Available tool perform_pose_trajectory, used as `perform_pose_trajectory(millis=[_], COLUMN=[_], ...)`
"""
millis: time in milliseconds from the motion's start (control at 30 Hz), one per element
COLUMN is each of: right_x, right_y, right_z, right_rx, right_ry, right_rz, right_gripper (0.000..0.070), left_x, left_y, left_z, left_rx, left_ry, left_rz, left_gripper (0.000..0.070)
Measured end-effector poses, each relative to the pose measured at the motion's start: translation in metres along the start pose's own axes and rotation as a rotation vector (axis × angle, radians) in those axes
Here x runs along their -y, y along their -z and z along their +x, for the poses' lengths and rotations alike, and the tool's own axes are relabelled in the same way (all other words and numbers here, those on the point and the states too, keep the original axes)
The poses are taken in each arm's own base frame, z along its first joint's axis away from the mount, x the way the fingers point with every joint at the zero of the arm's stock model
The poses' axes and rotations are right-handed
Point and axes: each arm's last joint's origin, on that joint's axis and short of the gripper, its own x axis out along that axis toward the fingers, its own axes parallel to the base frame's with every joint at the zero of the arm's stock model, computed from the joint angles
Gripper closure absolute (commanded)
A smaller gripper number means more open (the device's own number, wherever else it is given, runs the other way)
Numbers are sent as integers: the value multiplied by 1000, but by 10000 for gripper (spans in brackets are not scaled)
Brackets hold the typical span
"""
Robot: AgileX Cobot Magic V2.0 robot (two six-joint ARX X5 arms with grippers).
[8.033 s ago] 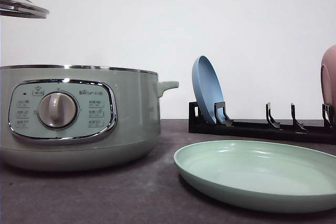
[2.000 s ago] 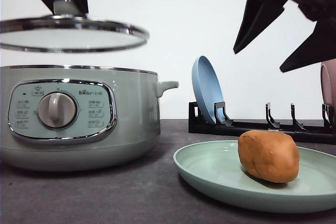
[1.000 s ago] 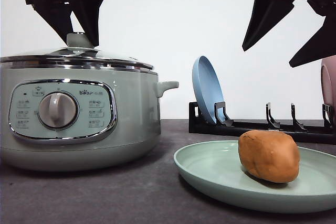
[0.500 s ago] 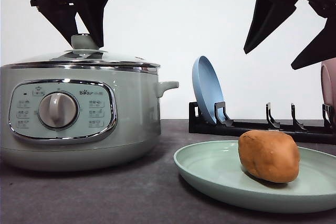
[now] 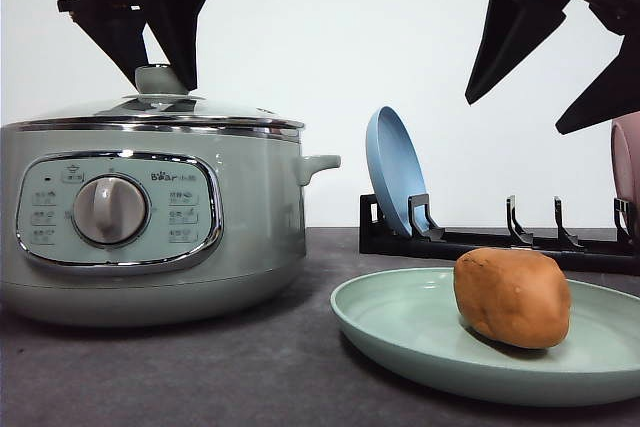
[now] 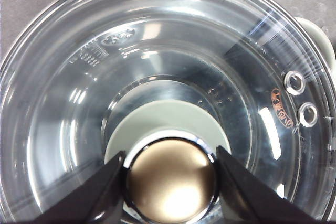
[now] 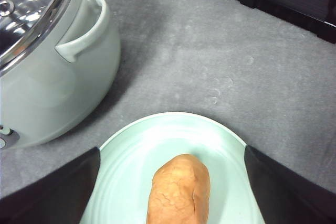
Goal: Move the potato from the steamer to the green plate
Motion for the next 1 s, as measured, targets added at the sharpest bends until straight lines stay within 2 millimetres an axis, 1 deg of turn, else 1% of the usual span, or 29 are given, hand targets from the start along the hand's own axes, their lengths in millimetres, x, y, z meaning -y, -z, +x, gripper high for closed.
perform_pose_trajectory(millis=[1000], right_x=[0], right_y=[1], right_z=[0], right_rx=[-10], right_ry=[4], right_rz=[-1], right_gripper=[147], left_x=[0], left_y=[3], left_z=[-4], left_rx=[-21], left_ry=[-28], left_rz=[2], left_gripper=[699])
